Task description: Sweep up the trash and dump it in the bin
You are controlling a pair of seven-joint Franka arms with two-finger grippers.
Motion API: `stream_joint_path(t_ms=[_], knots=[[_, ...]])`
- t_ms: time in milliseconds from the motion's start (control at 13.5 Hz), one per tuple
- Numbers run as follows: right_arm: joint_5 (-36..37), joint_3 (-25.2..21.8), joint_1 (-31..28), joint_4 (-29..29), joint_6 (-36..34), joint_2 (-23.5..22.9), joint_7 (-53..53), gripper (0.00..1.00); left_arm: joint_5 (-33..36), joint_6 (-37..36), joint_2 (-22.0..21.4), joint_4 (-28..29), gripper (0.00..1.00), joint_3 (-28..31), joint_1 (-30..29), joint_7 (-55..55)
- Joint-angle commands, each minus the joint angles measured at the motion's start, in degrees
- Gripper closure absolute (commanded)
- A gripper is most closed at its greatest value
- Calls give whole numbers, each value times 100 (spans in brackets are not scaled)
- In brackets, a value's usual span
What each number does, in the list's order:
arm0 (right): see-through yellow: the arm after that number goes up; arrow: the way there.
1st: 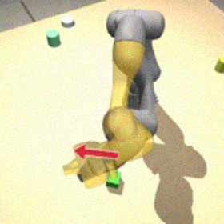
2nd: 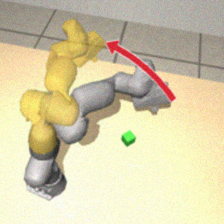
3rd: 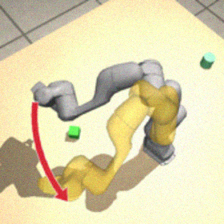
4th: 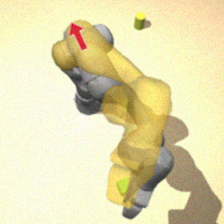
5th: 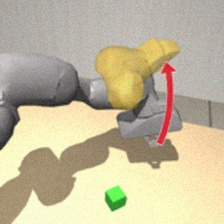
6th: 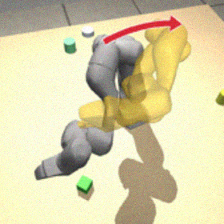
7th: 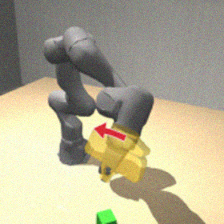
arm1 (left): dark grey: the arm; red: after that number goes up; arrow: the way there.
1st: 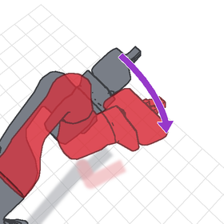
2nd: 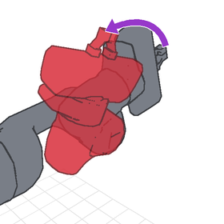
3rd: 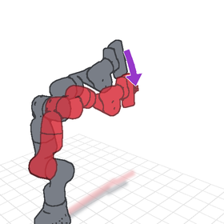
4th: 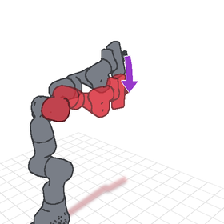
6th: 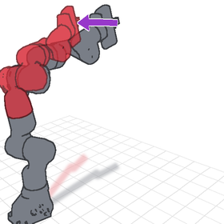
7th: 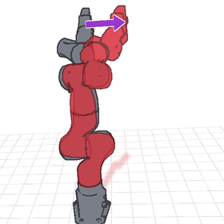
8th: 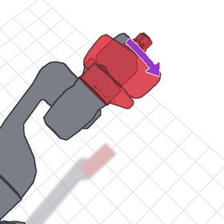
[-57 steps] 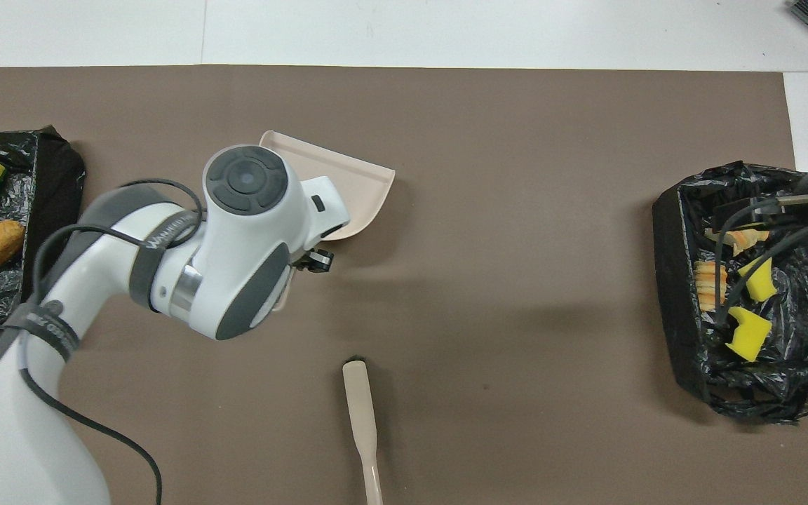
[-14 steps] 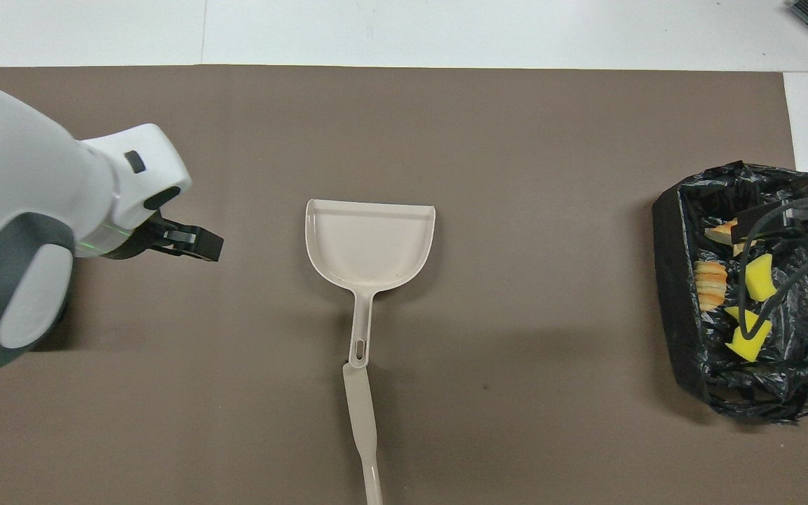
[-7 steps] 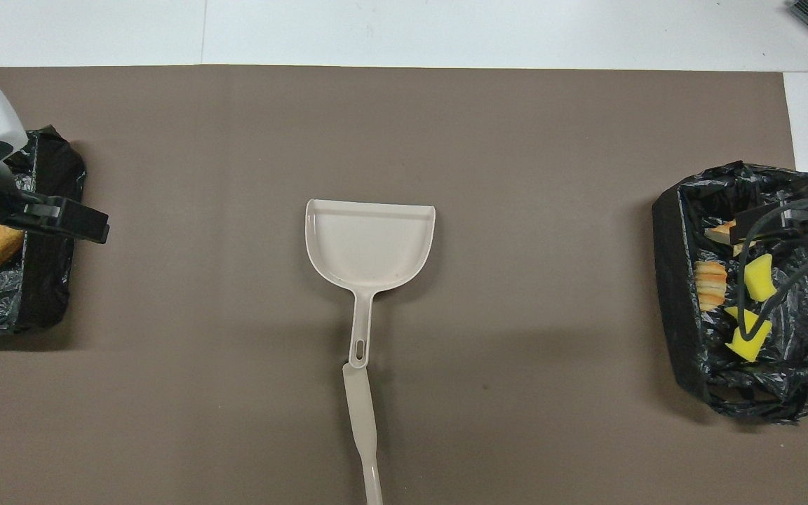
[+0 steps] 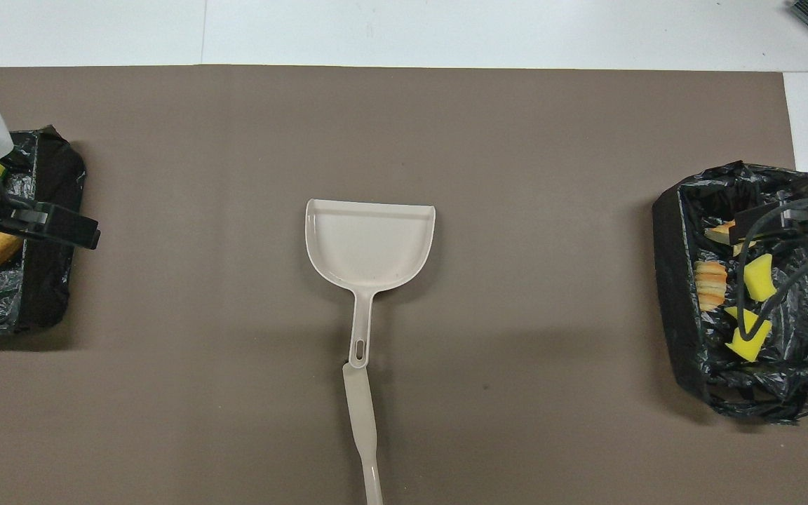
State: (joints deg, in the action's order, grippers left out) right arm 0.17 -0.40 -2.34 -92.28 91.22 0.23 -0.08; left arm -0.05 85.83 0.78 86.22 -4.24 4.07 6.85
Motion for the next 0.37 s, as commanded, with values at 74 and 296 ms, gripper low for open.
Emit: stream_joint_path(t_ms=[74, 296], knots=[[-123, 5, -21, -80, -25, 92, 16, 0, -109, 346, -465, 606, 0, -33, -91, 80], [-123, 5, -21, -80, -25, 92, 16, 0, -109, 337, -464, 606, 0, -33, -99, 97]])
